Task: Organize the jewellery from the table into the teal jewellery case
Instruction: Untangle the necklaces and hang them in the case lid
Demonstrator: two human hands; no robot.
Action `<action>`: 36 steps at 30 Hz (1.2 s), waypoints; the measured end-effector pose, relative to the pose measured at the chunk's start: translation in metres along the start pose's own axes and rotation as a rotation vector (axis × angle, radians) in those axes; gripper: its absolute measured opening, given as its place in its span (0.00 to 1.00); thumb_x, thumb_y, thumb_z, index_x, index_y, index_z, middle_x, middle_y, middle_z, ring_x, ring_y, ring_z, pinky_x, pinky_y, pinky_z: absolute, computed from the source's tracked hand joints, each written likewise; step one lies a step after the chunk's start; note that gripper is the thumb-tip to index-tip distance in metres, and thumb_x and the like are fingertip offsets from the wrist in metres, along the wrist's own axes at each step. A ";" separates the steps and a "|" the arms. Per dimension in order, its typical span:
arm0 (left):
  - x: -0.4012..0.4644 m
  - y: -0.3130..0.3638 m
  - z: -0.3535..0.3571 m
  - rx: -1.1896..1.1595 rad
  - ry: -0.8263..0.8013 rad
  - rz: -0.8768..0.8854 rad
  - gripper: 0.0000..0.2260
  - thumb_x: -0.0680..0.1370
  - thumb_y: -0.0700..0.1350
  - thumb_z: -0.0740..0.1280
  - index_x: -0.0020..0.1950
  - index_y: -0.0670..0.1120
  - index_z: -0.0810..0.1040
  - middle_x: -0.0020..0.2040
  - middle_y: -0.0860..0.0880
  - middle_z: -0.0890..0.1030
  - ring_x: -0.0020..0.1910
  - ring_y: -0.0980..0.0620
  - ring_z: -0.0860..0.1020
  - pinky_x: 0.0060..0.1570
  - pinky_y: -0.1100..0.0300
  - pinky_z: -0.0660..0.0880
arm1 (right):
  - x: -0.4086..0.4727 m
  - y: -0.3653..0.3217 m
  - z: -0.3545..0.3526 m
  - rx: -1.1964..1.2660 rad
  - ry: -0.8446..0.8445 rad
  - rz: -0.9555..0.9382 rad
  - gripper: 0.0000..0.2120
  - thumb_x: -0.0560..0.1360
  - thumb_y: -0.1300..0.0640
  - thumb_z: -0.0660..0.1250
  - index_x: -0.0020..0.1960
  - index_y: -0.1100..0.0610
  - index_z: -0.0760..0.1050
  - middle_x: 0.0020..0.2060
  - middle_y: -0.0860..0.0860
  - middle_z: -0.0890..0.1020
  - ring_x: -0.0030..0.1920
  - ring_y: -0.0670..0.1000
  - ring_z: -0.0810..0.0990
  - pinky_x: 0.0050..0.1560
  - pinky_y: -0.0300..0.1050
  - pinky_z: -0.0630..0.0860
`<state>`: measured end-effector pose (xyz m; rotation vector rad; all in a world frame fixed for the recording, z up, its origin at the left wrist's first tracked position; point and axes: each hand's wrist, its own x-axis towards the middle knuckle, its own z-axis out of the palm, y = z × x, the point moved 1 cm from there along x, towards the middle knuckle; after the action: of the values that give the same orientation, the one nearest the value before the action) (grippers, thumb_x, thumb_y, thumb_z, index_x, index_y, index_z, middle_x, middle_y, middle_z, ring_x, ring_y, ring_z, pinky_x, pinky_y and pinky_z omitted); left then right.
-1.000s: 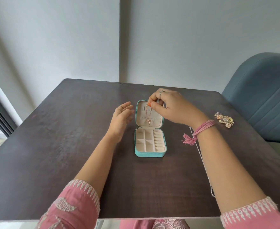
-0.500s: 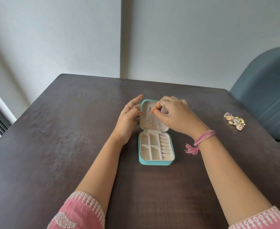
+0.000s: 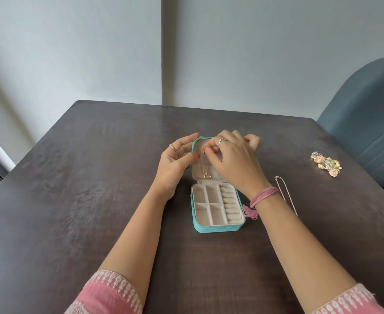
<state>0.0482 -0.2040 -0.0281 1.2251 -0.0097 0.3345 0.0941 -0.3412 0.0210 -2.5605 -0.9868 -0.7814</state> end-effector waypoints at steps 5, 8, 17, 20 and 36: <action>0.002 -0.001 -0.002 0.035 0.026 0.030 0.18 0.71 0.36 0.70 0.59 0.48 0.79 0.54 0.43 0.83 0.52 0.48 0.80 0.54 0.51 0.77 | -0.003 -0.001 0.006 -0.056 0.077 -0.013 0.08 0.77 0.52 0.64 0.41 0.49 0.78 0.41 0.45 0.79 0.42 0.50 0.76 0.47 0.49 0.56; 0.002 0.000 -0.001 0.058 0.027 0.059 0.17 0.72 0.34 0.71 0.58 0.48 0.79 0.54 0.43 0.82 0.51 0.48 0.81 0.52 0.53 0.78 | -0.003 -0.002 0.009 -0.093 0.118 -0.017 0.08 0.77 0.51 0.64 0.41 0.49 0.79 0.39 0.45 0.79 0.41 0.50 0.75 0.47 0.49 0.56; 0.002 0.003 0.000 0.105 0.043 0.127 0.15 0.73 0.34 0.71 0.57 0.47 0.78 0.51 0.46 0.83 0.48 0.50 0.82 0.47 0.57 0.80 | -0.005 -0.005 0.012 -0.088 0.222 0.000 0.09 0.77 0.49 0.64 0.44 0.48 0.82 0.39 0.44 0.81 0.40 0.50 0.75 0.47 0.50 0.57; 0.002 0.002 0.000 0.121 0.055 0.140 0.14 0.74 0.33 0.70 0.56 0.47 0.79 0.51 0.46 0.83 0.49 0.50 0.82 0.48 0.56 0.80 | -0.006 -0.007 0.012 -0.047 0.244 0.040 0.08 0.76 0.48 0.66 0.43 0.47 0.83 0.38 0.44 0.81 0.40 0.50 0.75 0.46 0.49 0.56; 0.003 0.002 0.002 0.162 0.121 0.162 0.13 0.75 0.31 0.67 0.52 0.48 0.79 0.48 0.50 0.84 0.46 0.55 0.82 0.44 0.62 0.78 | -0.006 -0.012 0.015 0.312 0.161 0.457 0.08 0.71 0.43 0.70 0.43 0.45 0.83 0.38 0.42 0.81 0.47 0.47 0.69 0.50 0.59 0.67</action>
<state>0.0514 -0.2047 -0.0250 1.3657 0.0230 0.5593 0.0879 -0.3294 0.0063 -2.2781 -0.4082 -0.6314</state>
